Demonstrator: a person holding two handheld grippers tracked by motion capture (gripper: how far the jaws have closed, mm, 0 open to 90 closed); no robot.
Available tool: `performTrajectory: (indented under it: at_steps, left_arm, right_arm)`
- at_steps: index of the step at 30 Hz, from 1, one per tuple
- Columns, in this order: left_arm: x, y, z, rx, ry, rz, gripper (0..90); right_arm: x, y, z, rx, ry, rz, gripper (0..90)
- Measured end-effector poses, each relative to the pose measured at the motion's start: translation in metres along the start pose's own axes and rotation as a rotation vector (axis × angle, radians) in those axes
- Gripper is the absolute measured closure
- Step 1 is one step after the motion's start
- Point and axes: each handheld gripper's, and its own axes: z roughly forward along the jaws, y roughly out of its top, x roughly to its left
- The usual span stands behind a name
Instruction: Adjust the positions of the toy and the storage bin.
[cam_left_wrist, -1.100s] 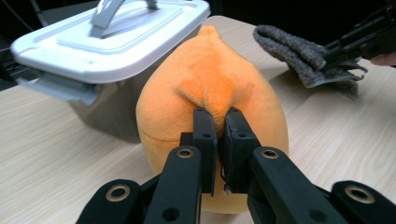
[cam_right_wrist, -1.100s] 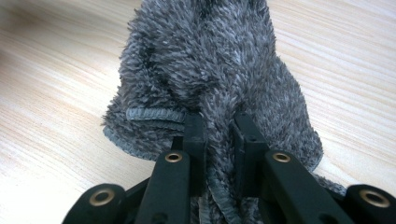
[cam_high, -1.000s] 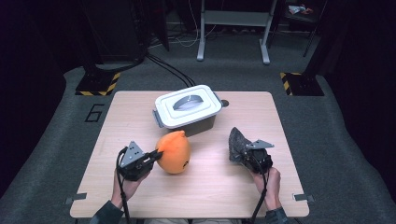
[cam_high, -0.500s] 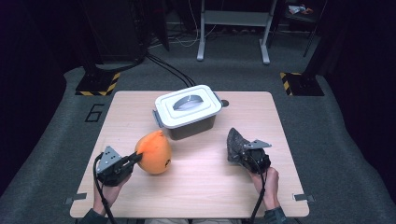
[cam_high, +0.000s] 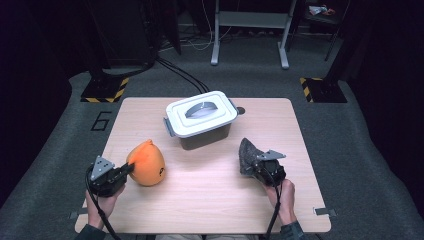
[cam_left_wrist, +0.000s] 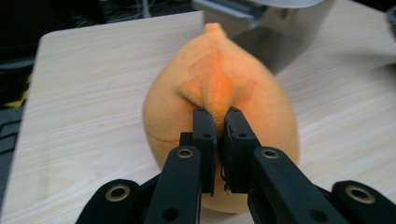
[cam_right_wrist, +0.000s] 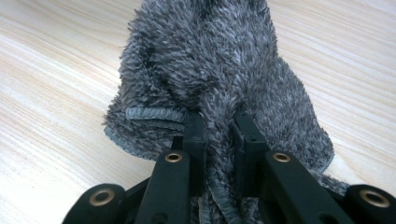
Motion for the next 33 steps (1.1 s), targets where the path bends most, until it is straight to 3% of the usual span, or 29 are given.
performTrajectory:
  at_steps: [3,5,6,7,8,11,13,14,15,17,20,25,27,33]
  left_arm:
    - [0.005,-0.002,0.002,0.047,0.090,0.005,83.5]
    - [0.006,-0.003,0.003,0.059,0.118,0.015,80.9]
    - [0.006,-0.003,0.003,0.065,0.151,0.022,77.9]
    - [0.006,-0.003,0.003,0.065,0.151,0.022,73.7]
    - [0.007,-0.003,0.004,0.094,0.198,0.051,68.1]
    - [0.011,-0.001,0.004,0.102,0.232,0.048,54.7]
    - [0.015,-0.001,0.004,0.108,0.236,0.024,46.5]
    - [0.017,-0.001,0.004,0.100,0.245,0.012,42.6]
    - [0.017,-0.001,0.004,0.100,0.245,0.012,39.6]
    - [0.021,-0.001,0.000,0.096,0.233,-0.025,34.3]
    - [0.018,-0.001,-0.003,0.094,0.222,-0.020,28.7]
    - [0.006,0.002,-0.008,0.061,0.180,-0.024,20.0]
    - [-0.006,0.006,-0.008,0.049,0.129,-0.007,19.1]
    - [-0.024,0.009,0.000,0.050,0.067,0.018,18.1]
  right_arm:
    - [0.004,0.001,0.001,0.000,0.002,-0.001,78.1]
    - [0.006,0.002,0.001,0.002,0.008,-0.014,78.1]
    - [0.007,0.002,0.001,0.002,0.013,-0.016,78.0]
    - [0.009,0.003,0.002,0.001,0.014,-0.018,78.0]
    - [0.011,0.003,0.002,0.006,0.019,-0.024,78.0]
    - [0.014,0.003,0.003,0.005,0.028,-0.026,78.0]
    - [0.016,0.002,0.005,0.012,0.031,-0.021,78.0]
    - [0.014,0.001,0.006,0.009,0.041,-0.047,78.0]
    - [0.014,0.001,0.006,0.009,0.041,-0.047,78.0]
    - [0.015,-0.002,0.008,0.016,0.049,-0.051,78.0]
    - [0.016,-0.004,0.007,0.017,0.056,-0.047,78.0]
    - [0.021,-0.007,0.001,0.009,0.081,-0.072,77.9]
    - [0.026,-0.009,-0.001,0.009,0.096,-0.071,77.9]
    - [0.046,-0.016,-0.005,0.018,0.142,-0.125,77.8]
